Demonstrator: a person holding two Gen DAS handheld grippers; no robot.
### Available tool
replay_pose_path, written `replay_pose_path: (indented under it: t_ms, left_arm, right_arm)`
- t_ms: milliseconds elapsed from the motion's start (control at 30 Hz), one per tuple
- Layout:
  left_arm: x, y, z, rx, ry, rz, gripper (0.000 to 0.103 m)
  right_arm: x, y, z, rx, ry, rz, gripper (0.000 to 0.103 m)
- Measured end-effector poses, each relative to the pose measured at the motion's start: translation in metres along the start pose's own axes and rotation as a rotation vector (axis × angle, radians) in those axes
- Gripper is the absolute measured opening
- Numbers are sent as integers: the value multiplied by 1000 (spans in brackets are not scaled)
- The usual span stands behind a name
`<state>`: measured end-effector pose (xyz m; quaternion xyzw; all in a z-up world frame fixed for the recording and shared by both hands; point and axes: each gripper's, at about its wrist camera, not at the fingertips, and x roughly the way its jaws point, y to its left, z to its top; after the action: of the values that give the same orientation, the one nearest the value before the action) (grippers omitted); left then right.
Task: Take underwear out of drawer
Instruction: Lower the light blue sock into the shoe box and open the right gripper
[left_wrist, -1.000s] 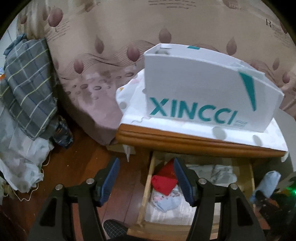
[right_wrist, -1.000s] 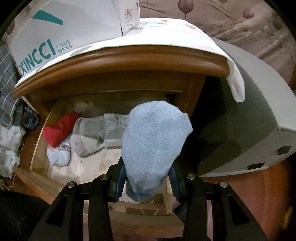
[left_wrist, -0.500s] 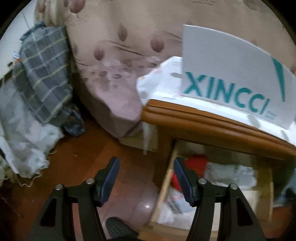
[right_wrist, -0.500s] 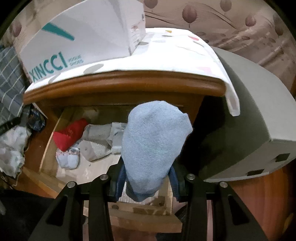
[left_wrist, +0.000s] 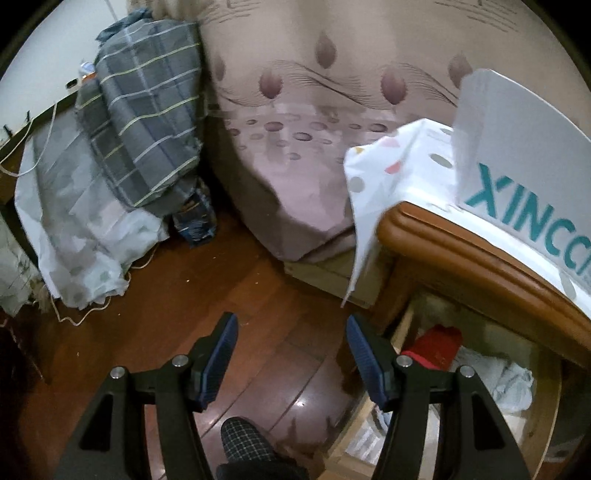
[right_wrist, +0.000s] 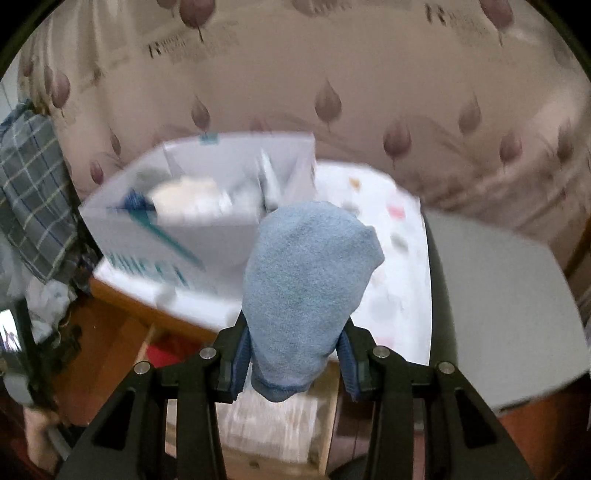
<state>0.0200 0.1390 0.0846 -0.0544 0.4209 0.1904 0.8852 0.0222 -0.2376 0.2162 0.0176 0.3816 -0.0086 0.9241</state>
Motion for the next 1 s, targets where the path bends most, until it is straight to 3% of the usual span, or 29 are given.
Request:
replay_pose_path:
  t_ms: [167, 367, 500, 700, 1000]
  left_arm:
    - [10, 12, 2, -42, 49, 17, 63]
    - [18, 24, 2, -78, 84, 35, 63]
    - [20, 30, 3, -92, 84, 30, 63]
    - [21, 34, 5, -120, 93, 51, 63]
    - [18, 18, 4, -64, 85, -30, 63]
  right_arm:
    - [3, 15, 51, -22, -23, 23, 38]
    - [37, 38, 94, -46, 23, 44, 38]
    - [62, 53, 105, -49, 81, 69, 38]
    - [100, 75, 106, -122, 159, 35, 39]
    - [118, 79, 100, -112, 193, 8, 49]
